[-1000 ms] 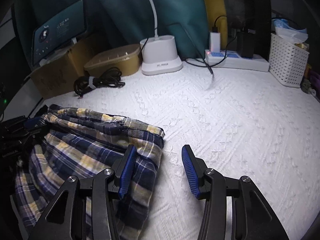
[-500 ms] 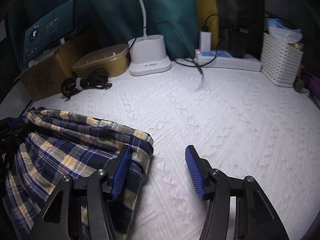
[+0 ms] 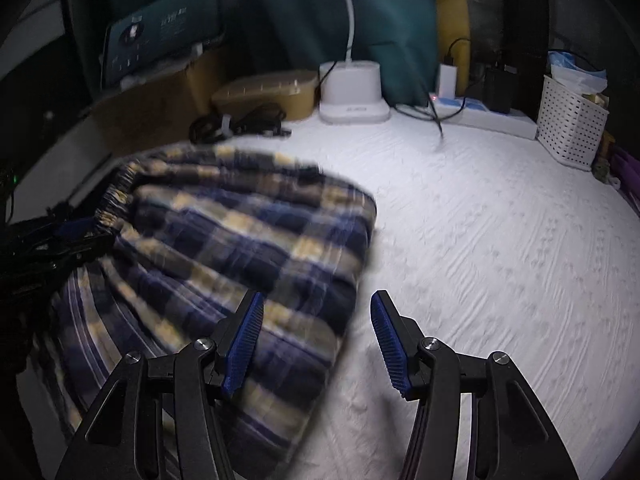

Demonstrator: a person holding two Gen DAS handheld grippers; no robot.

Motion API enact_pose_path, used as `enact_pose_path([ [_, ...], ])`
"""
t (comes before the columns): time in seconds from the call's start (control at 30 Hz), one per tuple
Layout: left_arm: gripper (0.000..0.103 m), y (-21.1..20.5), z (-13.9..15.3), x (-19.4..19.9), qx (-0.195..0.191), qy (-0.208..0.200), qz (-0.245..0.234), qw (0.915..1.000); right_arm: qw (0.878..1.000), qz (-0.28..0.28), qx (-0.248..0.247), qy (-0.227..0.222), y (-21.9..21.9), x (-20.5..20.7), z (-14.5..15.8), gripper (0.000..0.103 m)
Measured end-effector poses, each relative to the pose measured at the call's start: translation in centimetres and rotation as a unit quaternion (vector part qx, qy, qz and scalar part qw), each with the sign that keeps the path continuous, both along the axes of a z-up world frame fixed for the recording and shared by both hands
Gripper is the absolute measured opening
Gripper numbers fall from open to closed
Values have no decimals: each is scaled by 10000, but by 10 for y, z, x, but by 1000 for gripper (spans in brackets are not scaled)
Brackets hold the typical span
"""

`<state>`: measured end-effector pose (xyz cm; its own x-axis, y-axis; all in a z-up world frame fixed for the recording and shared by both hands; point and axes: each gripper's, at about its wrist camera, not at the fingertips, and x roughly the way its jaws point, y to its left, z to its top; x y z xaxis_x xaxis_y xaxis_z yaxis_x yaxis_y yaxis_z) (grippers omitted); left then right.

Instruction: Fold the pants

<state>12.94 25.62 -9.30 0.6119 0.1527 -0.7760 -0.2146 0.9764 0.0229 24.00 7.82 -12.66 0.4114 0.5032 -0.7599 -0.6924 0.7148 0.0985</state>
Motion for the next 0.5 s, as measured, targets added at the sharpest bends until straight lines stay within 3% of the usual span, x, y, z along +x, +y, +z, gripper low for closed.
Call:
enact_pose_path([
  [0.27, 48, -4, 8, -16, 79, -262, 120, 9996, 9998, -181, -39, -32, -19, -13, -1, 57],
  [0.4, 48, -15, 20, -27, -146, -548, -97, 9983, 9999, -90, 45, -39, -22, -31, 5, 57],
  [0.5, 48, -25, 19, -30, -10, -499, -175, 9986, 10000, 3, 72, -35, -19, -44, 8, 57],
])
